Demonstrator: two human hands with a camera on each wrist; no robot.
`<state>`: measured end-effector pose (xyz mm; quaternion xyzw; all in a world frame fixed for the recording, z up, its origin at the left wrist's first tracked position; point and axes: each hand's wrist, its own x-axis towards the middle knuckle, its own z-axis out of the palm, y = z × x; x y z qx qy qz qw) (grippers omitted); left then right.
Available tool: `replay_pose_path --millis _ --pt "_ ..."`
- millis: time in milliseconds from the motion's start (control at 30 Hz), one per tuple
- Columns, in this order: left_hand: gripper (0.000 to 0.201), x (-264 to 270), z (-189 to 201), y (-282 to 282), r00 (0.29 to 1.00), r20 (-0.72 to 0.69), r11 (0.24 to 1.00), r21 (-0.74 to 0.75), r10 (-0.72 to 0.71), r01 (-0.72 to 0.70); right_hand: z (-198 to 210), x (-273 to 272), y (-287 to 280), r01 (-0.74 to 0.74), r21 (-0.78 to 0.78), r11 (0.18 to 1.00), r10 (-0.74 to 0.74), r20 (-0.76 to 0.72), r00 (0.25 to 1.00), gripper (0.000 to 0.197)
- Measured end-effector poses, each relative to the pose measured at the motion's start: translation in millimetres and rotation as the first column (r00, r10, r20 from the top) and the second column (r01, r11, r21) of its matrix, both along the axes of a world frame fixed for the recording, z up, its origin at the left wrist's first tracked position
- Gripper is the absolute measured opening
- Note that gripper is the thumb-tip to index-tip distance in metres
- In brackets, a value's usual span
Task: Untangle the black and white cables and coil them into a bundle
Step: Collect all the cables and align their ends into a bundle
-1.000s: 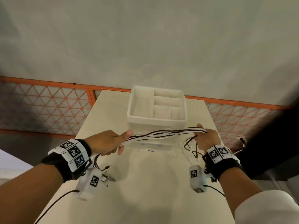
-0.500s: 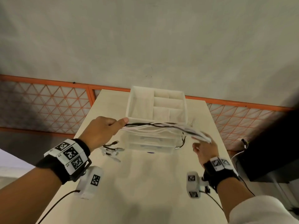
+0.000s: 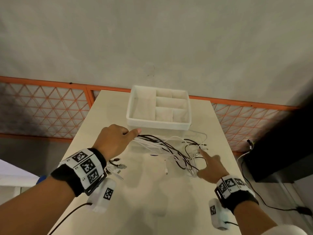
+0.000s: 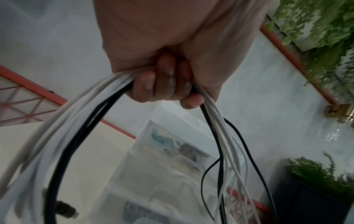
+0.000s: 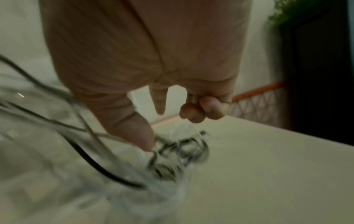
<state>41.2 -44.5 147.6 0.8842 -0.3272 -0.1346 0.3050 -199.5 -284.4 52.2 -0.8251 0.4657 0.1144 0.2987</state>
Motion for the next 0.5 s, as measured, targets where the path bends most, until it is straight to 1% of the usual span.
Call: replay_pose_path --millis 33,67,133,200,233,267,300,333,367,400,433,500 --pt "0.066 -3.2 4.7 -2.5 1.000 0.006 1.000 -0.005 -0.020 0.020 18.5 7.3 5.1 -0.036 -0.016 0.999 0.036 0.063 0.997 0.088" --pt "0.067 -6.9 9.1 -5.4 0.999 0.015 0.999 -0.005 -0.048 0.048 34.2 14.9 11.0 -0.077 -0.035 0.996 0.082 0.160 0.984 0.085" --pt "0.073 -16.7 18.0 -11.8 0.994 0.040 0.994 0.010 -0.106 0.106 66.0 34.1 34.2 -0.199 -0.080 0.977 0.215 0.332 0.919 0.088" --pt "0.079 -25.4 23.2 -18.0 0.985 0.056 0.987 0.023 -0.163 0.162 88.1 56.0 65.4 -0.354 -0.159 0.922 0.388 0.365 0.847 0.098" --pt "0.078 -27.7 24.6 -20.2 0.981 0.046 0.982 0.011 -0.189 0.189 93.2 66.8 79.8 -0.405 -0.179 0.897 0.443 0.364 0.819 0.099" --pt "0.075 -28.9 25.6 -21.3 0.977 0.027 0.977 -0.014 -0.211 0.211 95.2 76.4 91.9 -0.435 -0.169 0.885 0.464 0.401 0.790 0.093" --pt "0.071 -28.7 26.1 -21.3 0.973 0.003 0.972 -0.049 -0.229 0.229 93.2 84.4 99.3 -0.434 -0.140 0.890 0.446 0.465 0.765 0.079" --pt "0.067 -27.5 25.7 -19.2 0.968 -0.023 0.965 -0.081 -0.250 0.247 90.5 90.3 103.1 -0.404 -0.121 0.907 0.402 0.538 0.741 0.058" --pt "0.065 -25.4 24.5 -15.3 0.959 -0.059 0.957 -0.113 -0.276 0.268 88.4 93.6 103.6 -0.347 -0.121 0.930 0.347 0.599 0.721 0.035" --pt "0.063 -21.2 19.9 -9.6 0.947 -0.116 0.948 -0.149 -0.301 0.283 87.5 95.0 102.5 -0.284 -0.134 0.949 0.301 0.645 0.702 0.018" --pt "0.058 -17.1 13.6 -2.5 0.930 -0.189 0.941 -0.189 -0.315 0.281 87.8 94.9 100.5 -0.221 -0.153 0.963 0.265 0.679 0.685 0.010" --pt "0.040 -12.7 -4.5 13.4 0.895 -0.330 0.946 -0.225 -0.300 0.235 88.3 91.1 94.9 -0.101 -0.136 0.986 0.169 0.744 0.647 0.008"
